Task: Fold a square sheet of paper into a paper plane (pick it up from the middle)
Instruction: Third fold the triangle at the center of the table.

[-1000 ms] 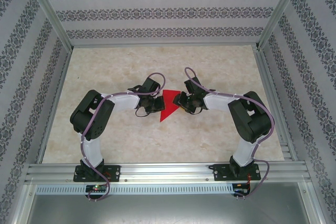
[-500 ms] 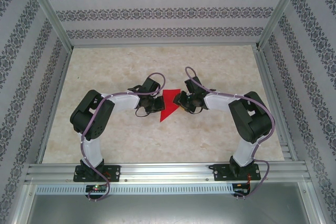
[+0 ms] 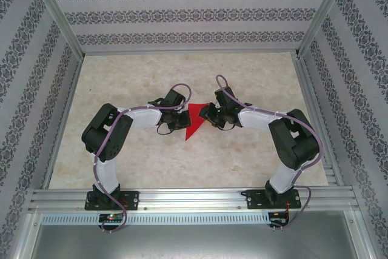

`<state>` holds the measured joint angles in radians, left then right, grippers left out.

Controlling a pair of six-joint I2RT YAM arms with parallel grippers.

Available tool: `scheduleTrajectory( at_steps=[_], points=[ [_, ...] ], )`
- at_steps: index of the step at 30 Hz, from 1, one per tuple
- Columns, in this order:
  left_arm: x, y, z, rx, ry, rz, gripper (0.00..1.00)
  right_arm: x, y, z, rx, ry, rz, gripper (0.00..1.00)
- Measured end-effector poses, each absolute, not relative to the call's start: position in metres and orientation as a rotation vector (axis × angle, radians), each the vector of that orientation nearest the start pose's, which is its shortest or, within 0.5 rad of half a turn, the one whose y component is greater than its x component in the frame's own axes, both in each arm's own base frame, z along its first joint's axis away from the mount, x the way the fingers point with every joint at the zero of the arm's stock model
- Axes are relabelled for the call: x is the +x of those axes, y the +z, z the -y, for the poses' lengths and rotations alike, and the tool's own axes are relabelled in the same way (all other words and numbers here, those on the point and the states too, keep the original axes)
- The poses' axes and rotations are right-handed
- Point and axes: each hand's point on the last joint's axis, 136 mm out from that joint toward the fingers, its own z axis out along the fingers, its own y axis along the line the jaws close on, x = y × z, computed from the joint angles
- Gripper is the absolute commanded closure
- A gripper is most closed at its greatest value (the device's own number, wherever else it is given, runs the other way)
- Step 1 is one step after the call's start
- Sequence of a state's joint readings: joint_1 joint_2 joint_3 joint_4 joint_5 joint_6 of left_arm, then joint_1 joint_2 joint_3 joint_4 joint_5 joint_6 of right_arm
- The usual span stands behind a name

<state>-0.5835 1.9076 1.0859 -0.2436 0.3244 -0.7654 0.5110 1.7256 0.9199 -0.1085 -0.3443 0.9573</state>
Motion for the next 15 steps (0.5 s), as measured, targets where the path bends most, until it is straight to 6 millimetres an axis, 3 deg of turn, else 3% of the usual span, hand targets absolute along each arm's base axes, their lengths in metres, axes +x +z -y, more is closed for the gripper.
scheduleTrajectory(
  at_steps=[15],
  points=[
    [0.331, 0.017, 0.284, -0.138, -0.821, -2.833, 0.94, 0.324, 0.043, -0.254, 0.467, 0.944, -2.735, 0.57]
  ],
)
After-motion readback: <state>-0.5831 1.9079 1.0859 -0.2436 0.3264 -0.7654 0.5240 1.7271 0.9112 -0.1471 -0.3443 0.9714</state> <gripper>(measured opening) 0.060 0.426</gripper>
